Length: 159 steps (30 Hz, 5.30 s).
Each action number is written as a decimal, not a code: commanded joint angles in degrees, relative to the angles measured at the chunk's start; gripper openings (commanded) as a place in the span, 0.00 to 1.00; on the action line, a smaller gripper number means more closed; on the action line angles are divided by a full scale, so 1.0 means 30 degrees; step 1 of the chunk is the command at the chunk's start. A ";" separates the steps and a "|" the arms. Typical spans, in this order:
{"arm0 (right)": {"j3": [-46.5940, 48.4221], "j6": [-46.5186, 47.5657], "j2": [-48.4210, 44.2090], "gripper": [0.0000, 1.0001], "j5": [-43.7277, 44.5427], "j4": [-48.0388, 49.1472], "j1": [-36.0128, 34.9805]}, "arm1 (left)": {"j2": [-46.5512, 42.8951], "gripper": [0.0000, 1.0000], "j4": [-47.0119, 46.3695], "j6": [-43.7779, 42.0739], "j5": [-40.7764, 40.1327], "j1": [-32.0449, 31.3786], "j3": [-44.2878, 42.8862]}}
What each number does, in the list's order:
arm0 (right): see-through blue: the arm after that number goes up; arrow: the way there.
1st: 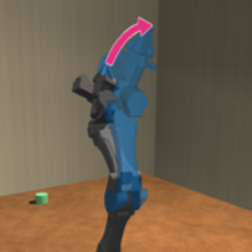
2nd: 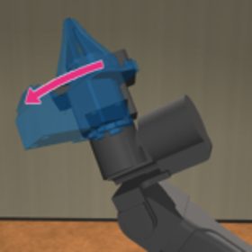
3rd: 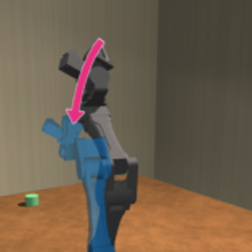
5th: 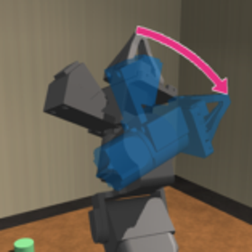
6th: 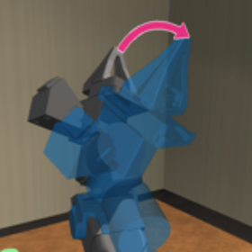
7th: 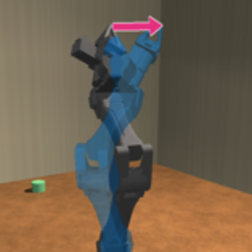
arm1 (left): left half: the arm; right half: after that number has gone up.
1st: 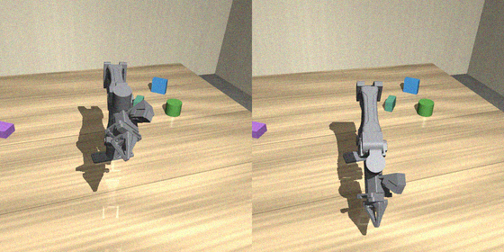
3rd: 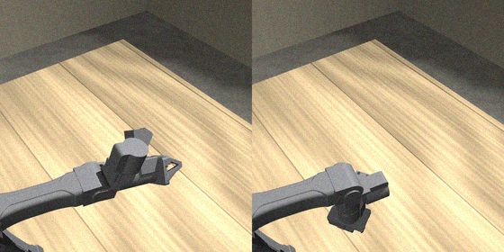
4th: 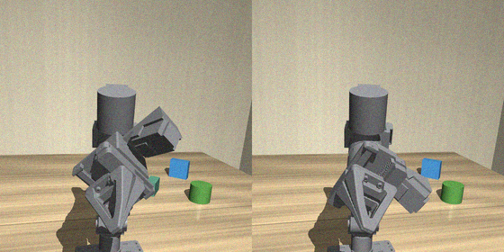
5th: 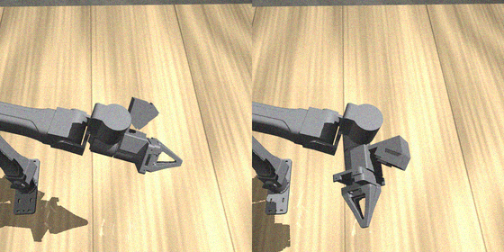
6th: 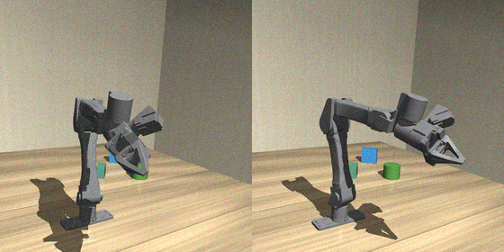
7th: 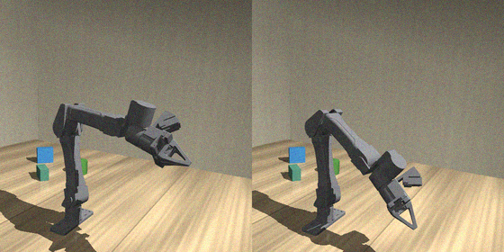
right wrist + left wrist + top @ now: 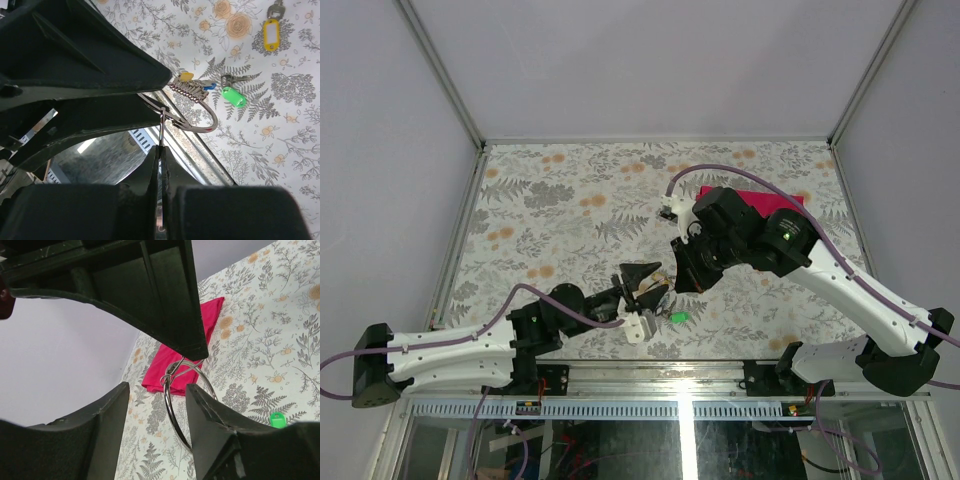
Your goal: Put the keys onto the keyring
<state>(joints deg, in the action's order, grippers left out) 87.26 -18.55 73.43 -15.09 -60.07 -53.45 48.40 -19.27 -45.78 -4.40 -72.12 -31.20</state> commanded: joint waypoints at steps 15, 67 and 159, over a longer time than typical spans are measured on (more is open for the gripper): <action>0.0893 -0.0014 -0.0306 0.00 -0.1544 0.0100 0.0120 | 0.0842 0.36 -0.0426 -0.1893 0.0519 -0.1275 -0.1333; -0.5137 -0.1423 -0.5149 0.26 0.3136 0.9005 0.0096 | 0.2520 0.00 0.1148 0.6290 -0.5974 -0.2179 -0.4394; -0.3940 -0.2734 -0.7397 0.08 0.1474 1.0137 0.0114 | 0.0749 0.00 -0.3717 0.1588 -0.4358 -0.3156 -0.3227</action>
<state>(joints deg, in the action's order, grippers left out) 74.08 -27.86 53.08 -12.95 -31.40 -53.39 51.48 -27.38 -42.72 -16.12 -81.01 -38.17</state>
